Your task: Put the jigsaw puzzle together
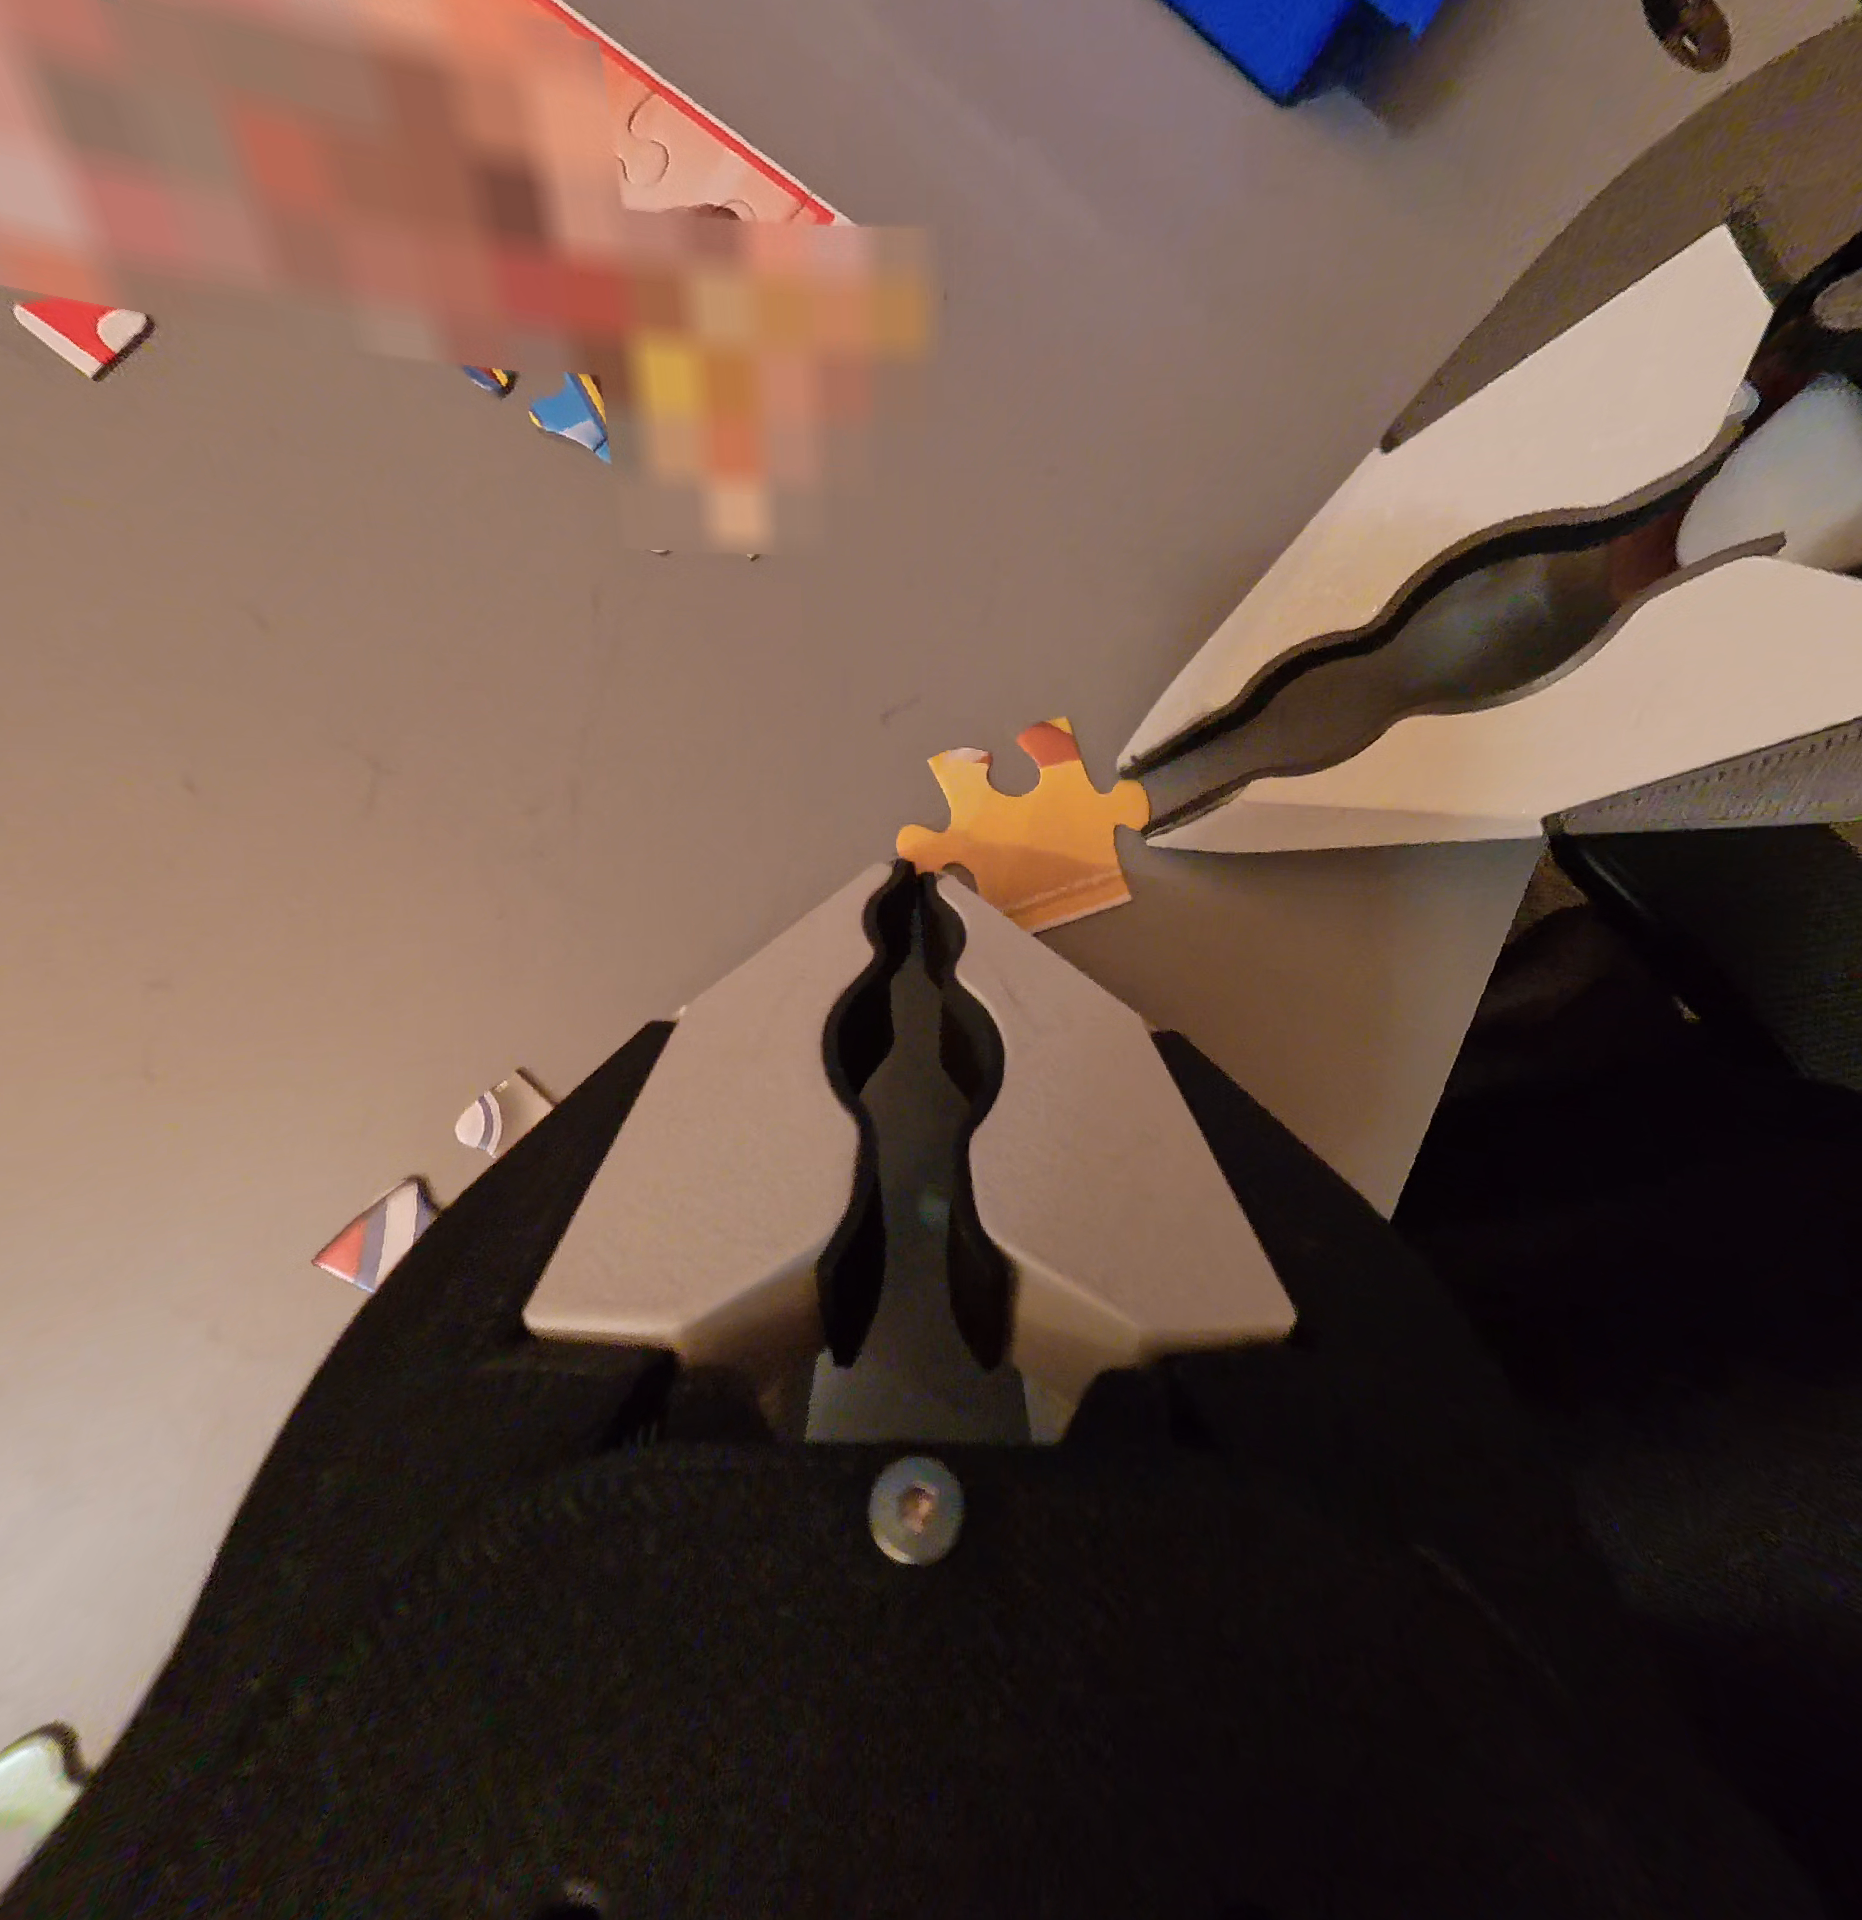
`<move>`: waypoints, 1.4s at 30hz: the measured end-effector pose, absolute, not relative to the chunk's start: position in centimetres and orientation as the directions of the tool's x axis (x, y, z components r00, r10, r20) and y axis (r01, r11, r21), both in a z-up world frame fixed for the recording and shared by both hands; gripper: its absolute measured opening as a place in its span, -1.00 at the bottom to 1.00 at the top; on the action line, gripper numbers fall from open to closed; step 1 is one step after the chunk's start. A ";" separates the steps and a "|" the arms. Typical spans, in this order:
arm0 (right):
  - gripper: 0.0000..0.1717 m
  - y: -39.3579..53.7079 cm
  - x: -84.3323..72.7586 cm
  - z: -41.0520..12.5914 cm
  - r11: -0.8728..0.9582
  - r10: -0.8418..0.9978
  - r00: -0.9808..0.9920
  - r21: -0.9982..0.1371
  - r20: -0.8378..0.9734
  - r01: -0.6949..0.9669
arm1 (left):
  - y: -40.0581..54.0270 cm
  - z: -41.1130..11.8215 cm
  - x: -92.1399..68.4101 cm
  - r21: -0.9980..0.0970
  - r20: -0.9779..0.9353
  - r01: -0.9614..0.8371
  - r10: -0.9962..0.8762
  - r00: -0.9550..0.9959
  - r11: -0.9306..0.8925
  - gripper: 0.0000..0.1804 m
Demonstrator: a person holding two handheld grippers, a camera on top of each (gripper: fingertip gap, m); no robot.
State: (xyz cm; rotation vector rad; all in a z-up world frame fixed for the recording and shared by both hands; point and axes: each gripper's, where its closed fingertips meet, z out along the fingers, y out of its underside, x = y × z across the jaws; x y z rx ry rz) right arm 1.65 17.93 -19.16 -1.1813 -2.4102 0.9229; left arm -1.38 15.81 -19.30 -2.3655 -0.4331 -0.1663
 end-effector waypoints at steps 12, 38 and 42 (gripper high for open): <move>-0.92 17.8 1.6 -19.1 0.429 0.809 -0.587 -0.663 -0.020 0.614 | 16.4 -19.3 -2.0 -0.642 0.251 0.383 0.290 0.924 -0.664 -1.00; -0.90 18.4 1.2 -19.1 0.414 0.816 -0.578 -0.664 -0.033 0.623 | 16.7 -19.3 -2.0 -0.638 0.260 0.388 0.289 0.922 -0.666 -1.00; -0.91 18.4 1.2 -19.1 0.412 0.819 -0.574 -0.666 -0.030 0.622 | 16.6 -19.3 -2.0 -0.636 0.267 0.393 0.288 0.920 -0.665 -0.99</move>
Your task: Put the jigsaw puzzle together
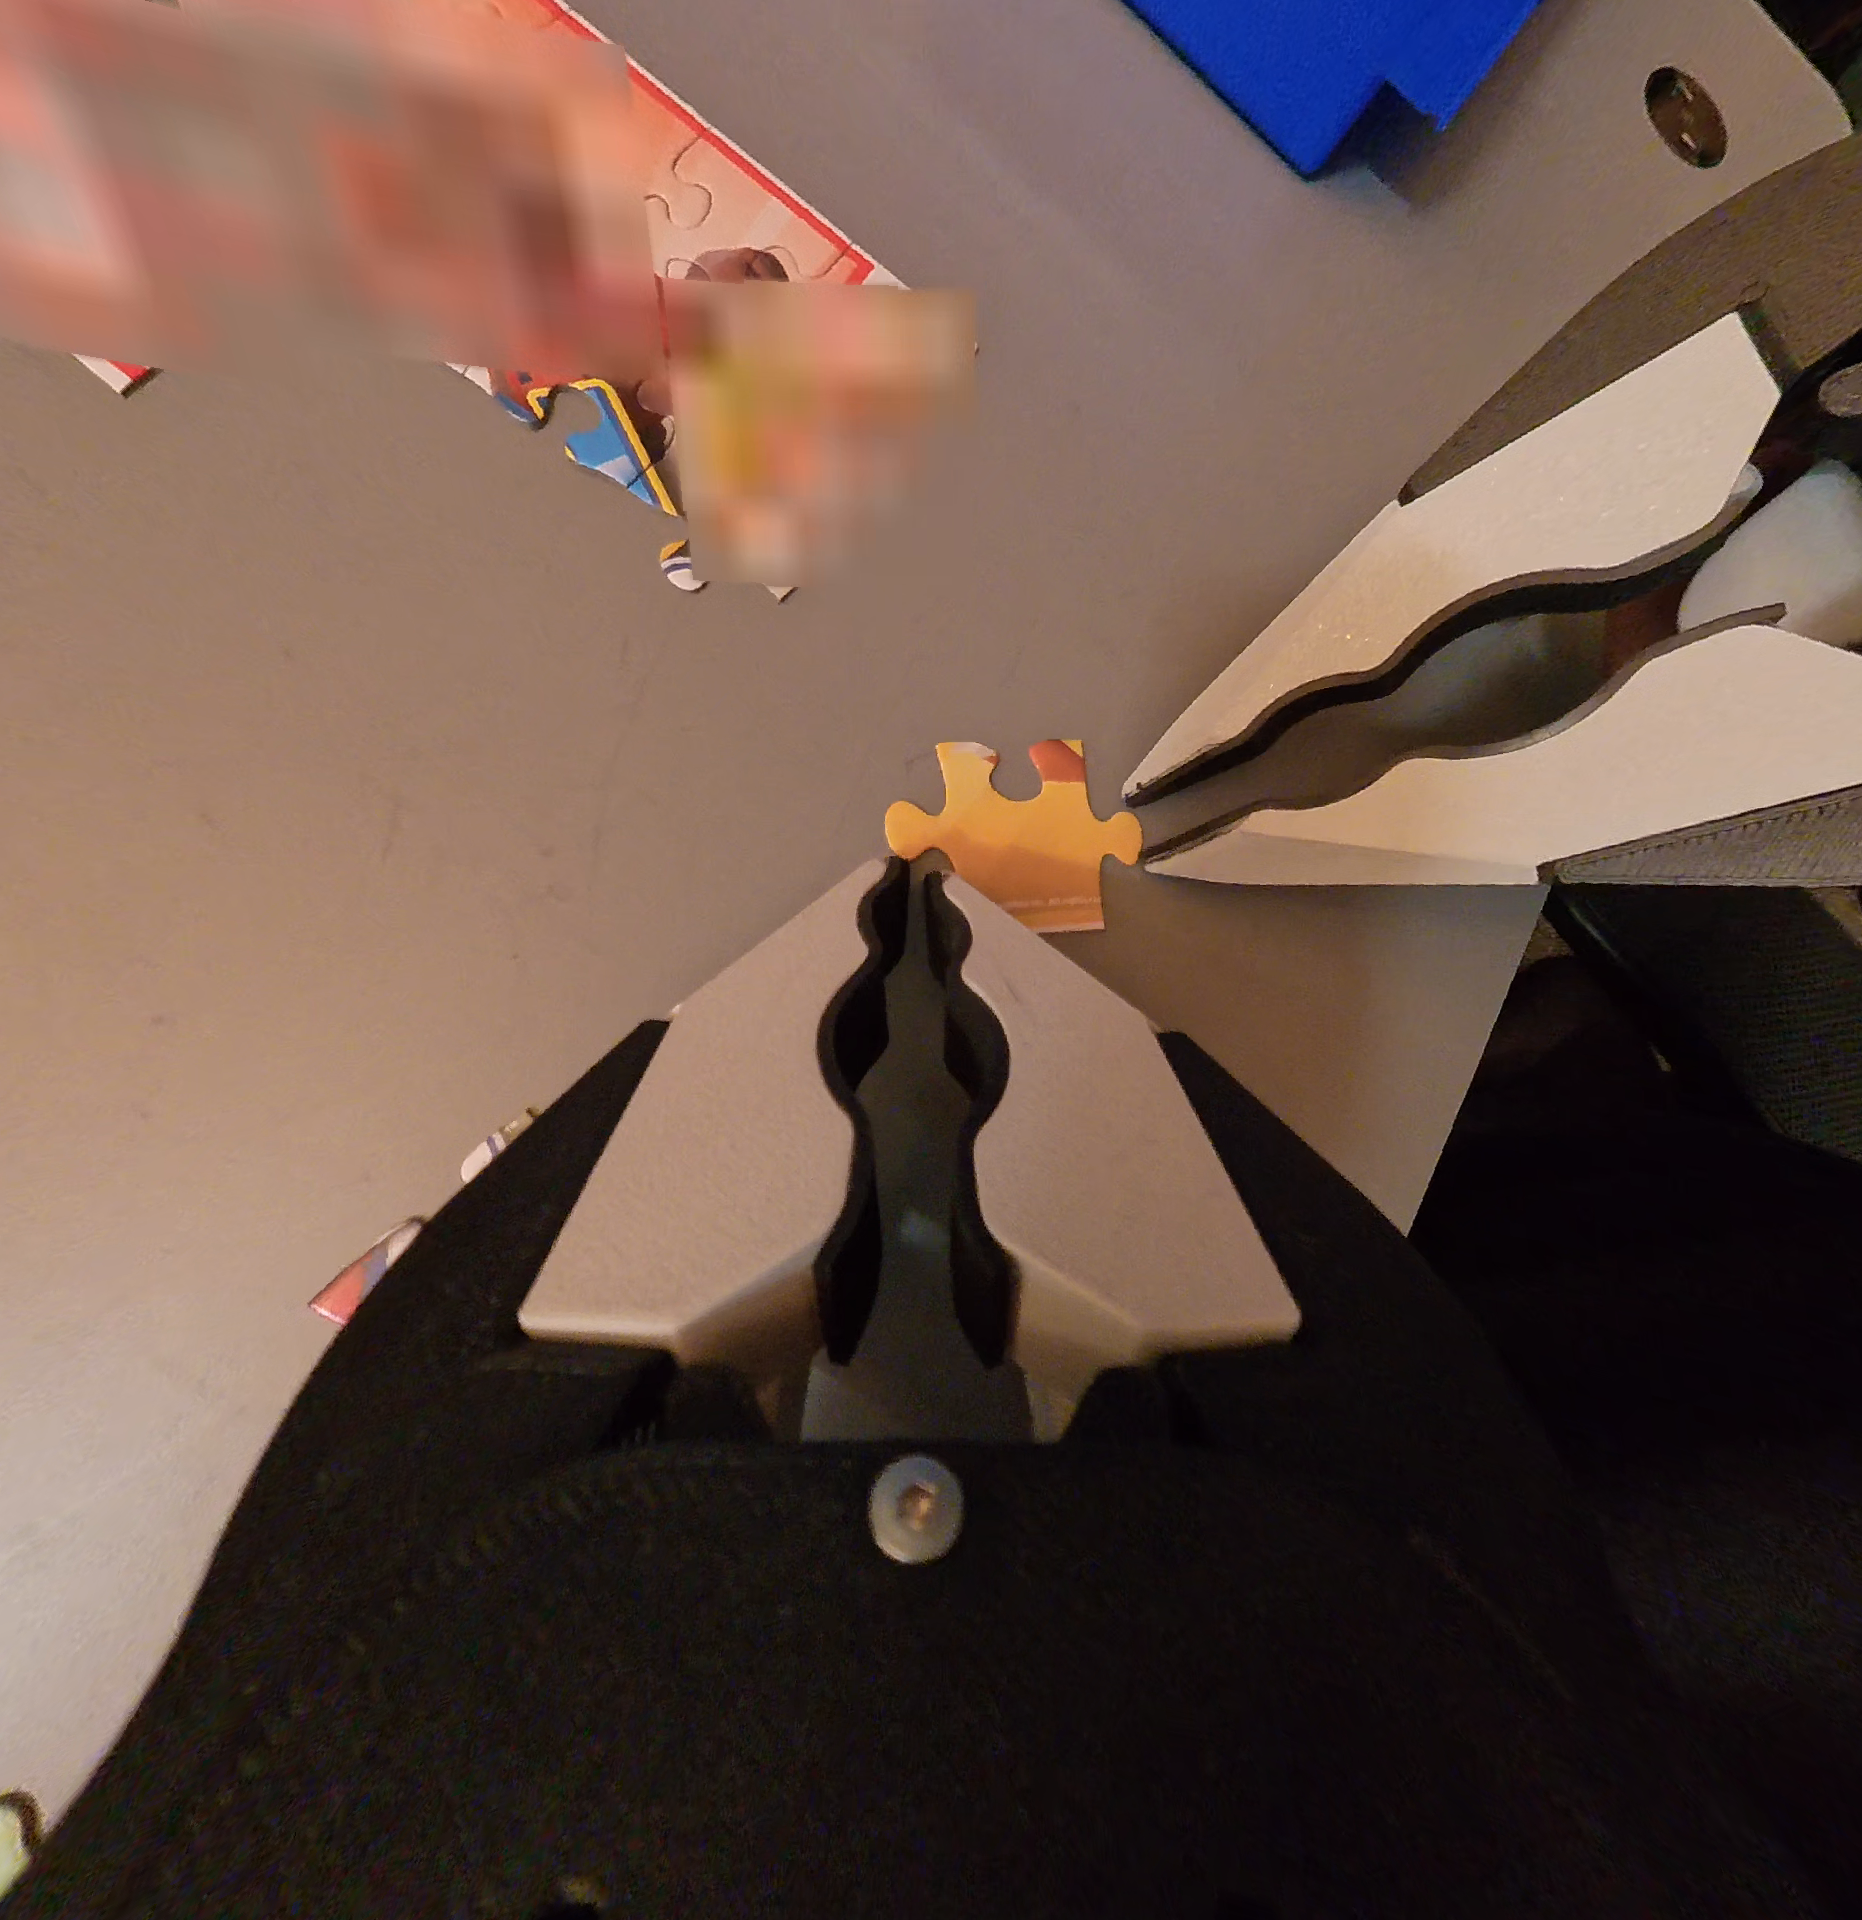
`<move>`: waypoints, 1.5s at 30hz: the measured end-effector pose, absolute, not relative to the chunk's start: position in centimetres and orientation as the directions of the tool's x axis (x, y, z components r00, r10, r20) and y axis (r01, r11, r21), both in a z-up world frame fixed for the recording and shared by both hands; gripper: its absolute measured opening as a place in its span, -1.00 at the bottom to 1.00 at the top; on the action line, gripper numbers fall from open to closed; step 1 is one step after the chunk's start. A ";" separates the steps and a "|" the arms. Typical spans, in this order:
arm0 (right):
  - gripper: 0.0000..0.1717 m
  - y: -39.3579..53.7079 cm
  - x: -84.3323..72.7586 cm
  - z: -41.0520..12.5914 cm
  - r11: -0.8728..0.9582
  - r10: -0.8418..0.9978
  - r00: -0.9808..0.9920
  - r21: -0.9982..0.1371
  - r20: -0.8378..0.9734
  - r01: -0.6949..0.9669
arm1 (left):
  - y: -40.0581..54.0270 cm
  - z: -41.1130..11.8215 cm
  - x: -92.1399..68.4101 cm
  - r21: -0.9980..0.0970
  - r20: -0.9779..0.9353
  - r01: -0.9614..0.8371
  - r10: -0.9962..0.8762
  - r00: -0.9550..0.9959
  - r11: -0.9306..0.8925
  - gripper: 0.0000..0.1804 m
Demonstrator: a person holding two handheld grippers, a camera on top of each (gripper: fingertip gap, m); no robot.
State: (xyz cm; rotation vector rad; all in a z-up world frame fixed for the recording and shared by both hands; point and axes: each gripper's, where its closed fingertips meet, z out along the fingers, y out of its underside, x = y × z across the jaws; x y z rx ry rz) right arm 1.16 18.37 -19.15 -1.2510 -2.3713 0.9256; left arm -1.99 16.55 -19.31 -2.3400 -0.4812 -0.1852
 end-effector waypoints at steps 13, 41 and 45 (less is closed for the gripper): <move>-0.90 15.7 1.5 -19.2 0.447 0.796 -0.605 -0.654 -0.020 0.610 | 13.1 -19.4 0.2 -0.606 0.267 0.389 0.283 0.921 -0.694 -1.00; -0.71 9.6 -0.2 -19.1 0.418 0.812 -0.583 -0.664 -0.033 0.620 | -9.2 -5.3 -10.7 -0.912 0.151 0.379 0.727 0.670 -0.159 -0.89; -0.71 7.2 -0.2 -19.1 0.450 0.759 -0.647 -0.666 -0.065 0.595 | -11.8 -3.7 -11.9 -0.930 0.125 0.347 0.784 0.609 -0.122 -0.90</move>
